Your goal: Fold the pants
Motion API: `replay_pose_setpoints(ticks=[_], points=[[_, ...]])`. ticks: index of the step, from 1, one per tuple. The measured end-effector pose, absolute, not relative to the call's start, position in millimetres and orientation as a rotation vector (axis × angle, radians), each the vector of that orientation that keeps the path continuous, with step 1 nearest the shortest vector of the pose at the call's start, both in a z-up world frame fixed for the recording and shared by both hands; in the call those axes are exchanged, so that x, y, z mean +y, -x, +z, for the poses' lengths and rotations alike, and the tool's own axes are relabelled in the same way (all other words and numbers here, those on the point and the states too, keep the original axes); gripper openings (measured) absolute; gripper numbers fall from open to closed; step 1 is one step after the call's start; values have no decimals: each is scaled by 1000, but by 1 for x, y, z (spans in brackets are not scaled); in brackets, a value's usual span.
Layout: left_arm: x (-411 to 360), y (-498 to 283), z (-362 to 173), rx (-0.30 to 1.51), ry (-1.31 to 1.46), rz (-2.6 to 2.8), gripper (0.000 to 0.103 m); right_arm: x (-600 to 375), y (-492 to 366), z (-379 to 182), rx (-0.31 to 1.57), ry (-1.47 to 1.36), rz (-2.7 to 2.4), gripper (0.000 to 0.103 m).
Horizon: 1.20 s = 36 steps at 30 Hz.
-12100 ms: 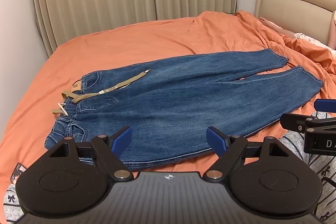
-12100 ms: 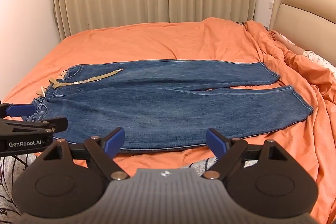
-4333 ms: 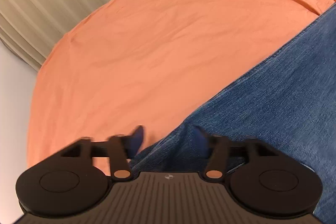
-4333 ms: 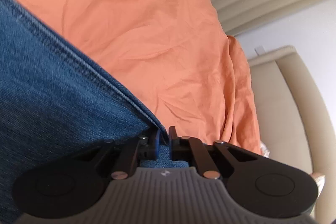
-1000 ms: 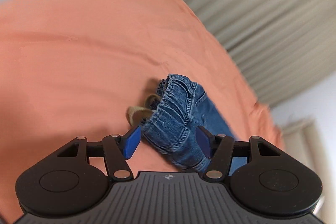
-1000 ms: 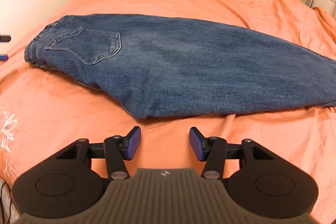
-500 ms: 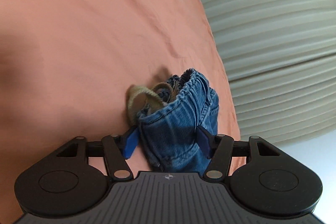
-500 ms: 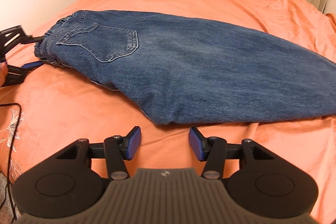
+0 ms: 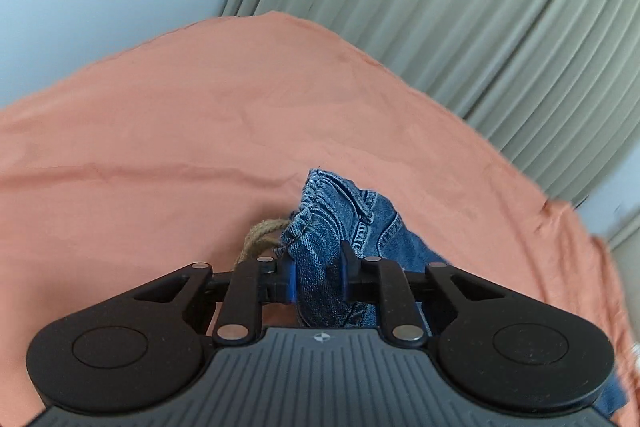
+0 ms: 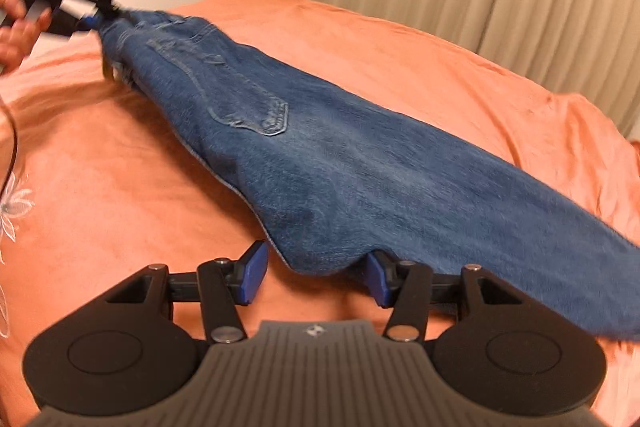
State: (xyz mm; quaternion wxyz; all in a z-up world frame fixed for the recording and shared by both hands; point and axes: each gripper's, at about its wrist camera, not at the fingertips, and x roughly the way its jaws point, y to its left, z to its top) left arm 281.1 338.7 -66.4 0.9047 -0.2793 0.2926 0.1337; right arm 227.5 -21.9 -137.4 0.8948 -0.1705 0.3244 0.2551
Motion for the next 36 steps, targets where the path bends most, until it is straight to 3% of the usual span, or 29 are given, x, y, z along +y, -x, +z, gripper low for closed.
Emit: replay_pose_setpoints(ticks=[6,7,8,10,13,17,25,28,31,32,36], points=[[337,-277,-73,659,552,314,20,-15,-232,-163,707,362,544,43],[337,-275,-72,662,545,320,19,-12,-230,-161,692,376,533,21],[337,-273,-70,663,536,331,19,-10,-230,-157,672,383,523,6],[334,-272,-61,661,498,359,18,-13,-220,-135,605,360,546,3],[336,-261,-46,652,443,394,17,-23,-202,-96,544,343,629,2],[351,-225,-42,701,413,419,17,-35,-186,-75,595,262,740,1],[366,-223,-103,845,440,440,18,-32,-191,-159,943,89,712,1],[379,-234,-103,917,475,391,22,-30,-193,-157,960,72,686,2],[394,-236,-93,951,509,340,34,-24,-189,-148,962,99,674,10],[395,-234,-87,947,496,331,43,-26,-186,-146,968,103,672,11],[392,-226,-61,911,456,324,52,-45,-181,-140,965,122,644,18]])
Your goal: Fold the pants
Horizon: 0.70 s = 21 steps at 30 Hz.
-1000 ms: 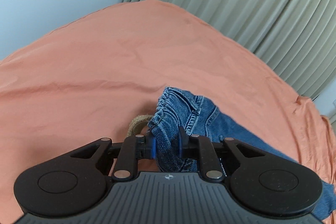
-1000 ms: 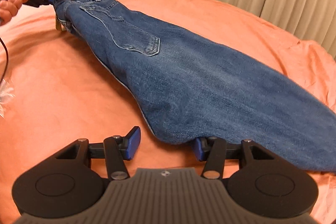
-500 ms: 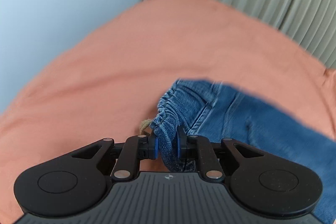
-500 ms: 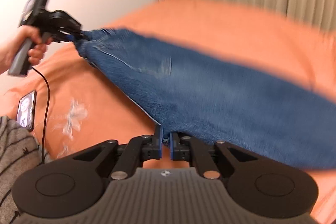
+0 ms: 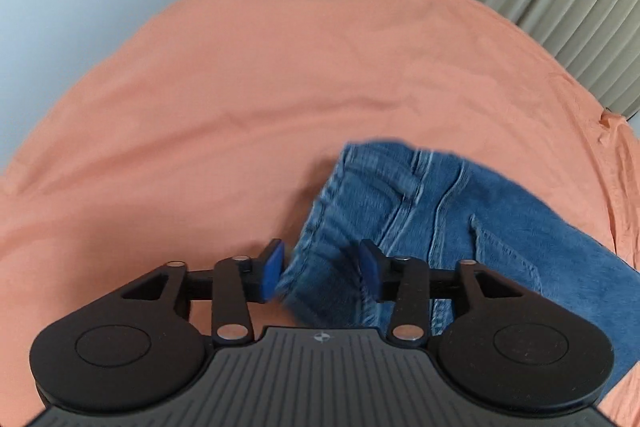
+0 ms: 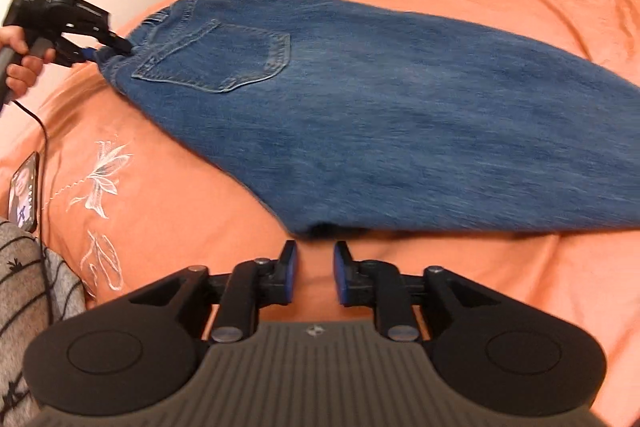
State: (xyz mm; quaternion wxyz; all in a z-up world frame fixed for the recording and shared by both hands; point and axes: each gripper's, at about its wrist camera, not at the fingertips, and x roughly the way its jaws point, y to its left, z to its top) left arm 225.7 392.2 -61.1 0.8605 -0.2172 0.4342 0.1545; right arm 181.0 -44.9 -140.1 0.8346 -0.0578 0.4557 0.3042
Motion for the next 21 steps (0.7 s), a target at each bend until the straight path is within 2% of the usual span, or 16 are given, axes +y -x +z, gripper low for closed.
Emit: replay_pose_setpoints(ticks=[3,5,11,16,19,21], points=[[379,-225,-37,876,407,304,52,-62,-183,-128,959,99,597,25],[366,-226,-21,848,389,281,52,-81,-187,-116,944,76,549,34],[314,-230,19,786,321,160,52,-153,-212,-85,914,-25,386,35],[266,-244,25,798,279,96,51,-226,-234,-61,884,-131,237,39],[242,-252,21,818,311,38,45,-274,-245,-50,859,-170,144,42],[224,-258,14,835,343,5,28,-311,-251,-45,864,-207,72,52]])
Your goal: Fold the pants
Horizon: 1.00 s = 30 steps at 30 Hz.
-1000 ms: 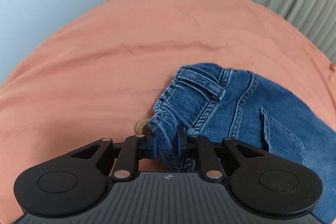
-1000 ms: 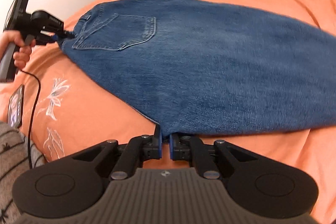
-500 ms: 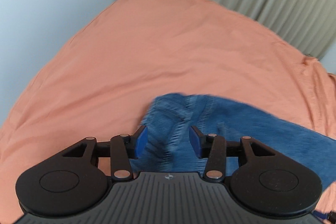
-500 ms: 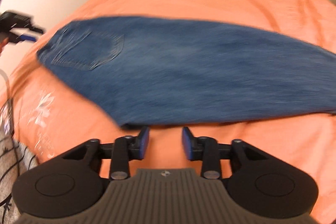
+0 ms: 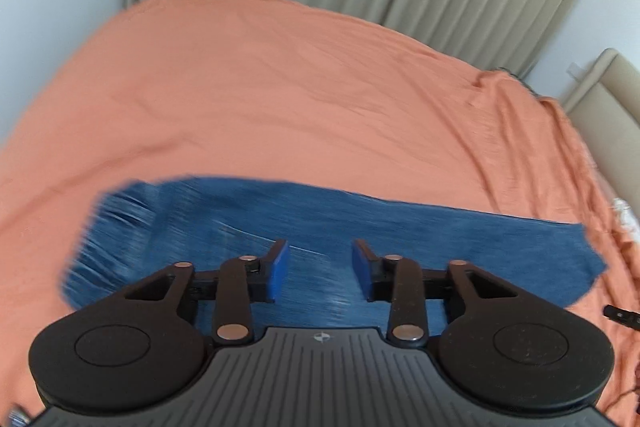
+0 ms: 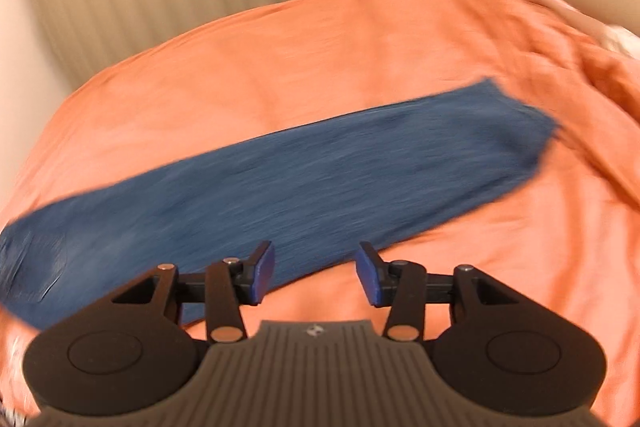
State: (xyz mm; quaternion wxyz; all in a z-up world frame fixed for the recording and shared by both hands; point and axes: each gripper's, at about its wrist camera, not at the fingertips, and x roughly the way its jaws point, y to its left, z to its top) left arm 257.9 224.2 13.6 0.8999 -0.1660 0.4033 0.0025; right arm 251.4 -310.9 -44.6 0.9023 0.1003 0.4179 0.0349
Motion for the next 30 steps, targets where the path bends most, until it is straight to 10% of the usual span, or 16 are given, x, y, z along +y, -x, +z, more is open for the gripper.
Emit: replay_pose_setpoints(ticks=[28,30], points=[[80,-359,-109,1115,208,-51,21,-528,-402,-161,889,-391,-205,25],[78,-359,-114,1120,191,-41,21,-542,-406,-161,856,-439,-266,6]])
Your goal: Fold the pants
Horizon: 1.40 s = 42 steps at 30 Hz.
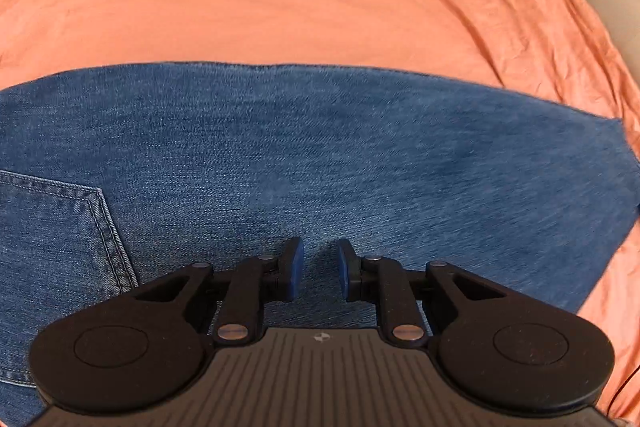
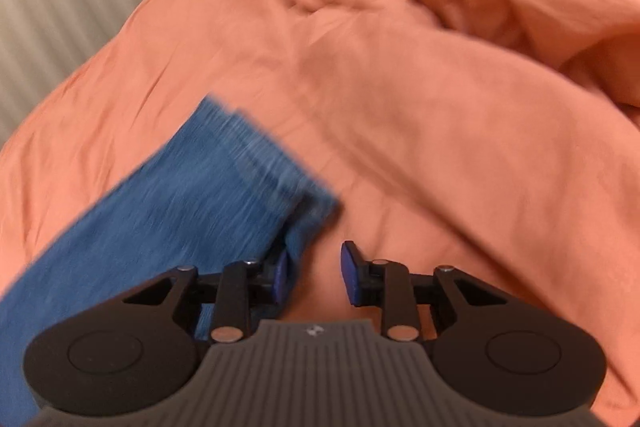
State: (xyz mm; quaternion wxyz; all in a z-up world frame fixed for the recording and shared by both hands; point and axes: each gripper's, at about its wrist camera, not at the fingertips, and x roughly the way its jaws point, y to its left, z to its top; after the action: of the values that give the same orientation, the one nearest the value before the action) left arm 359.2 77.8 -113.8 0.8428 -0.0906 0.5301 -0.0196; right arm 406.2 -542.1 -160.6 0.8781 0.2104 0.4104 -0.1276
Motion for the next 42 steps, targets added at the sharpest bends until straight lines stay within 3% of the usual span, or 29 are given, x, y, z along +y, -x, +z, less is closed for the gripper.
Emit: replay_pose_setpoints(ticks=[5,6,8,10,14,20,24,26,32,36,42], points=[[76,-358,-116,1121,188,-35,22,-563,-399,-165,857,-511,-258,4],[75,-358,-116,1122,182,-37,22,-564,-398,-165,856,-511,-256,6],[74,-358,-115,1122,173,-39,23,-569,-393,-160,856,-540,-295,20],[74,-357,-114,1117,174,-42,24,-574,-384,-150,816,-564,-330,23],[71,-354,-110,1092,156,-63,24,-579,-373,-134,742,-689,-225,24],[62,-346,-98,1064,122,-113,25,-570,-393,-152,801,-793,-183,23],[63,-337,-87,1037,120,-128,26,-576,-400,-173,815,-877,-262,19],[66,-334,-85,1033,116,-134,26,-581,-399,-169,800,-904,-267,2],[71,-333,-90,1048,115,-122,25,-567,-379,-92,586,-741,-138,0],[69,-334,-95,1057,109,-118,25,-574,-391,-124,753,-700,-261,0],[67,-340,-93,1067,81,-135,26,-576,-399,-159,832,-675,-286,0]])
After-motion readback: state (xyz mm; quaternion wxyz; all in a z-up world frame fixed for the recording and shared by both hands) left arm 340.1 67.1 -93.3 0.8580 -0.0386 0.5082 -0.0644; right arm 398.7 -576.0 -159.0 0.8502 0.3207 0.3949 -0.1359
